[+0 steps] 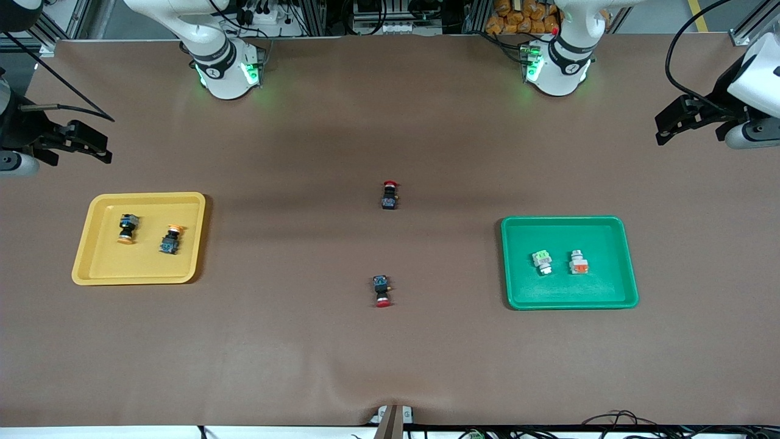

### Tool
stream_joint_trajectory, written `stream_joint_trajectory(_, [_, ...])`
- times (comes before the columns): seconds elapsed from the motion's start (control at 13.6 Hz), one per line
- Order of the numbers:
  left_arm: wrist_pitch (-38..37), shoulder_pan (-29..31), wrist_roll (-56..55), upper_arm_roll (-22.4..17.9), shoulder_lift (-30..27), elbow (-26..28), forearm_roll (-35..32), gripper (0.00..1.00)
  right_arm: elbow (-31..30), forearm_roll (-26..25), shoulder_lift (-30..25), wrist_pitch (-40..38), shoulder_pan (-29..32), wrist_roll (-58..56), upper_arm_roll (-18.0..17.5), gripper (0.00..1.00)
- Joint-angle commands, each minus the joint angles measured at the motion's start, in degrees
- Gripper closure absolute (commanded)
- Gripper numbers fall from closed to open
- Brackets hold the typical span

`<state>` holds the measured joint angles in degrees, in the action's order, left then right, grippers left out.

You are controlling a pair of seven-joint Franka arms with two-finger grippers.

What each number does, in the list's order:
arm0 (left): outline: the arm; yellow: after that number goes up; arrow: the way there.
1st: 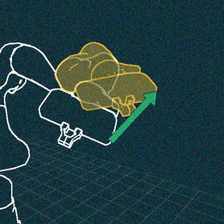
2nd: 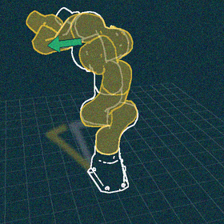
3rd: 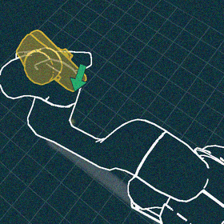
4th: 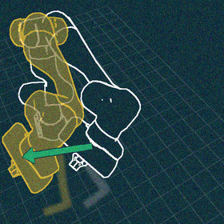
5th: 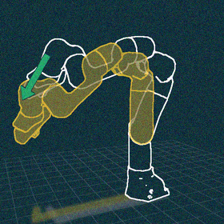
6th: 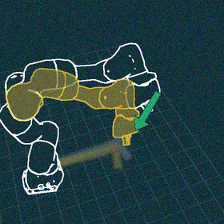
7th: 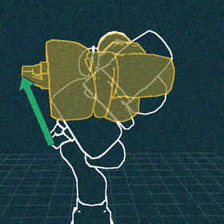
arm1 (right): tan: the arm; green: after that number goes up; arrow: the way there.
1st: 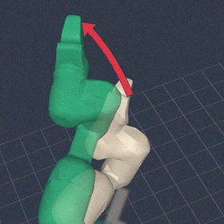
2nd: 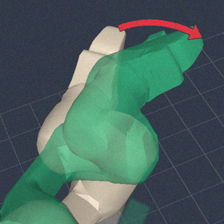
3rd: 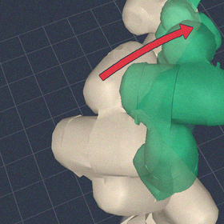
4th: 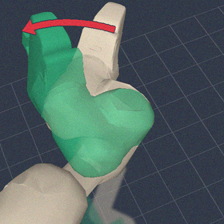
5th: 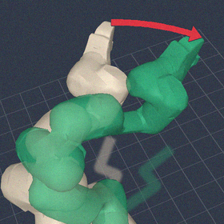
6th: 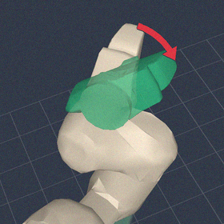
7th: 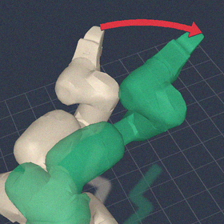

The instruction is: Place green and yellow buttons in trays

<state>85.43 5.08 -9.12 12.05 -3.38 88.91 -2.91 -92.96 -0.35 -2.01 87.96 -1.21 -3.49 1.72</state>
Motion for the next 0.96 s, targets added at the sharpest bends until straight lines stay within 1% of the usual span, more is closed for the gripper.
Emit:
stream_joint_trajectory(0.0, [0.3, 0.0, -0.5, 0.1, -0.4, 0.2, 1.1, 0.00, -1.9, -1.1, -1.7, 1.5, 0.9, -1.3, -0.7, 0.00])
stream_joint_trajectory(0.29, [0.3, 0.4, -0.5, 0.0, -0.3, -0.7, 2.2, 0.00, -1.5, -1.1, -1.5, 1.8, 0.9, -1.5, -0.8, 0.00])
stream_joint_trajectory(0.88, [0.0, 0.5, -0.5, -0.1, 0.0, -1.5, 2.2, 0.00, -1.6, -0.9, -1.4, 2.5, 0.9, -1.4, -0.6, 0.00])
